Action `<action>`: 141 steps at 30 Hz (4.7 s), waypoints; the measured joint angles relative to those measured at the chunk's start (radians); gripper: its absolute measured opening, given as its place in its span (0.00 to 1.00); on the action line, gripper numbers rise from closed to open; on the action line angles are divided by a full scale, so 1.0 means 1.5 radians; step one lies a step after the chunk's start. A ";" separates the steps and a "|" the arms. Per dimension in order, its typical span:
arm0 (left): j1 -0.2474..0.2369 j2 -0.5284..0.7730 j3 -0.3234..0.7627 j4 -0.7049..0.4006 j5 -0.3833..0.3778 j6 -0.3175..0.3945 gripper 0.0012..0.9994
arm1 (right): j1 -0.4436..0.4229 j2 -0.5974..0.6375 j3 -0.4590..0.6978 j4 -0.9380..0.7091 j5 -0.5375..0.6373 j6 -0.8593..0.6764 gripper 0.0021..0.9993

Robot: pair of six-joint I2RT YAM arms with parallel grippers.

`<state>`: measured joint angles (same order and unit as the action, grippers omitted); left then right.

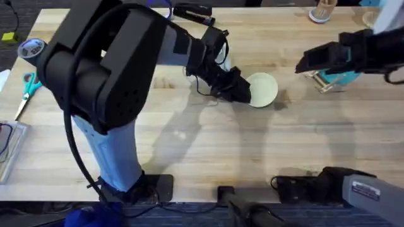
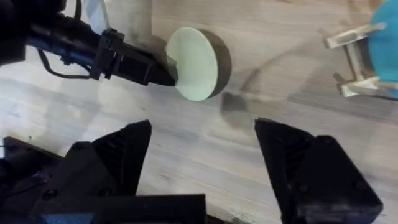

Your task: Pick up the plates from the table one by one and place each into a slot on the dish rack.

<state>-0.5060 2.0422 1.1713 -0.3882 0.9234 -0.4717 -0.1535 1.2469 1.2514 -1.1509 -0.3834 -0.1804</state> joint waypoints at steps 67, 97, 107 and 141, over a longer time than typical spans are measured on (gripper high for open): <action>0.000 0.000 0.000 0.010 -0.002 0.000 0.04 | 0.091 0.350 -0.010 0.124 -0.097 -0.005 1.00; 0.000 0.000 0.000 0.010 -0.002 0.000 0.04 | 0.091 0.350 -0.044 0.134 -0.108 -0.005 0.59; 0.000 0.000 0.000 0.010 -0.002 0.000 0.04 | 0.091 0.350 -0.044 0.154 -0.105 -0.007 0.36; 0.040 -0.044 0.019 -0.117 -0.077 0.022 0.04 | 0.089 0.349 -0.044 0.157 -0.124 -0.007 0.03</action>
<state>-0.4465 1.9765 1.2001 -0.5631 0.8082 -0.4383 -0.0204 1.7702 1.1858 -0.9154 -0.5701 -0.1909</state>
